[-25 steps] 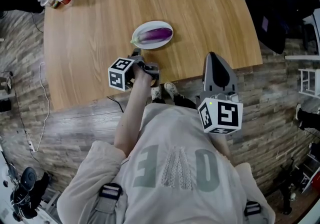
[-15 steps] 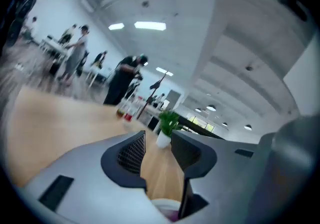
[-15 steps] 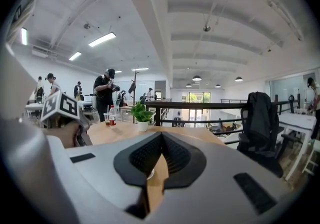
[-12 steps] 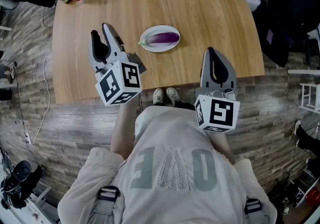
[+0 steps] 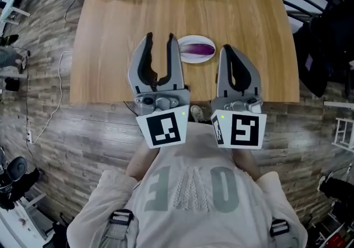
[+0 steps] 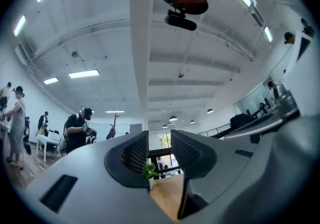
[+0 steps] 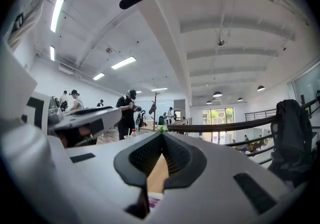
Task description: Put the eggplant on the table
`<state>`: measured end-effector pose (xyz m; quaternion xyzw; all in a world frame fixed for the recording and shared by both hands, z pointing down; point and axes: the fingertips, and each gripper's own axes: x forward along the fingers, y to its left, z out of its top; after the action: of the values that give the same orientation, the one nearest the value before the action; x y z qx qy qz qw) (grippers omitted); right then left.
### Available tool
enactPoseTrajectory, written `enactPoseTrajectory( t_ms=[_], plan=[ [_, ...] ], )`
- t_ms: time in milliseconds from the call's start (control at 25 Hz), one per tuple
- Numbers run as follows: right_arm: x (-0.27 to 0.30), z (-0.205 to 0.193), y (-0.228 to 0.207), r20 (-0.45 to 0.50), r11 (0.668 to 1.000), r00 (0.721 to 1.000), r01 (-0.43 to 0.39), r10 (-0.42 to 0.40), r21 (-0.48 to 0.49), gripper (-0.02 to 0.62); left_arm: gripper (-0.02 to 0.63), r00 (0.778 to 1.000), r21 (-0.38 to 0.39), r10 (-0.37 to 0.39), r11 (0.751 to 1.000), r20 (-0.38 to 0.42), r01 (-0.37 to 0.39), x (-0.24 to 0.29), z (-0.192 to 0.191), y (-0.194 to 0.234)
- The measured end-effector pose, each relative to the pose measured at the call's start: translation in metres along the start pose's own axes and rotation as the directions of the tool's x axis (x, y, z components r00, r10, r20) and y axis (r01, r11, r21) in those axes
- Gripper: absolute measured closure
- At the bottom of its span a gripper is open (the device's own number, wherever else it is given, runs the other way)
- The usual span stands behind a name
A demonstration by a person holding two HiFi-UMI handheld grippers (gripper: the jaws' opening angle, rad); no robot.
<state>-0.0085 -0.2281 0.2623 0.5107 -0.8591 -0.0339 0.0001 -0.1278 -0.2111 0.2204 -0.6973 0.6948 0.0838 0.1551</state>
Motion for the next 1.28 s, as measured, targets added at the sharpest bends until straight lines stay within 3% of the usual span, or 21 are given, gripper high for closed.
enactPoseTrajectory(
  t_ms=[120, 240, 360, 1280],
  plan=[
    [0.001, 0.009, 0.015, 0.03, 0.999, 0.999, -0.039, 0.039, 0.014, 0.576, 0.513, 0.997, 0.078, -0.061, 0.995, -0.05, 0.064, -0.003, 0.0, -0.017],
    [0.001, 0.01, 0.026, 0.041, 0.997, 0.997, -0.07, 0.069, 0.026, 0.575, 0.593, 0.993, 0.032, -0.098, 0.994, -0.062, 0.1, -0.004, 0.004, -0.019],
    [0.001, 0.01, 0.036, 0.037, 0.994, 0.994, -0.107, 0.107, 0.014, 0.577, 0.597, 0.992, -0.015, -0.101, 0.995, -0.074, 0.1, -0.005, 0.003, -0.015],
    [-0.001, -0.001, 0.061, 0.002, 0.976, 0.978, -0.206, 0.207, 0.067, 0.577, 0.597, 0.983, -0.079, -0.134, 0.989, -0.122, 0.125, -0.004, -0.01, -0.015]
  ],
)
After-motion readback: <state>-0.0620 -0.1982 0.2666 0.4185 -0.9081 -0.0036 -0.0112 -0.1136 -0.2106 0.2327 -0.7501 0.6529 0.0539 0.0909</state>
